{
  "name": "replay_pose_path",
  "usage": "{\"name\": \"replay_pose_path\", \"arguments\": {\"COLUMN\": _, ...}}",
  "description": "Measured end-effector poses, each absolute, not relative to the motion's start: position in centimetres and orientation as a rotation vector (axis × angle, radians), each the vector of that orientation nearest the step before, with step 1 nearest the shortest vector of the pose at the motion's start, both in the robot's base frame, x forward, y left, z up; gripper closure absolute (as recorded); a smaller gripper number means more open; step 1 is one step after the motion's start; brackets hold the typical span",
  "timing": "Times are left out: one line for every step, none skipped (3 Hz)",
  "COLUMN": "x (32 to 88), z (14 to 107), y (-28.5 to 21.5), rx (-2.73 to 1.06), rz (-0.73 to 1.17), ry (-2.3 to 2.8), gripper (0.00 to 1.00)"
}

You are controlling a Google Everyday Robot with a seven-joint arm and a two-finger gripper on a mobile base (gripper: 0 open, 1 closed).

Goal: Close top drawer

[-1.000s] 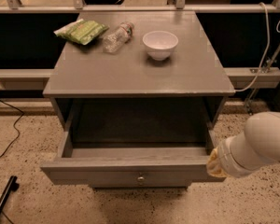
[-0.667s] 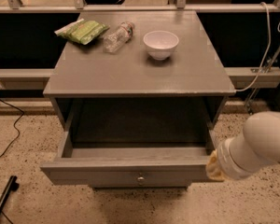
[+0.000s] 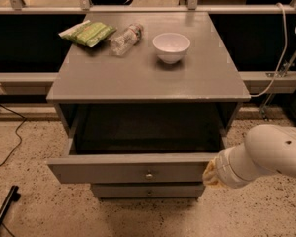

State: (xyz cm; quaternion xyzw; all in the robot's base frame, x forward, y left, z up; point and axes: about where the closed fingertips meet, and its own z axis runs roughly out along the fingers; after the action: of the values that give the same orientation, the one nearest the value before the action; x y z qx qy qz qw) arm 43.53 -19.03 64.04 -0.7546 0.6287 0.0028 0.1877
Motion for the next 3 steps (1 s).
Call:
{"name": "replay_pose_path", "arguments": {"x": 45.7, "z": 62.2, "y": -17.0, "rx": -2.101, "rz": 0.031, "ry": 1.703, "gripper": 1.0}}
{"name": "replay_pose_path", "arguments": {"x": 48.5, "z": 60.8, "y": -14.9, "rx": -2.097, "rz": 0.049, "ry": 1.626, "gripper": 1.0}}
{"name": "replay_pose_path", "arguments": {"x": 51.2, "z": 59.9, "y": -13.7, "rx": -2.09, "rz": 0.053, "ry": 1.586, "gripper": 1.0}}
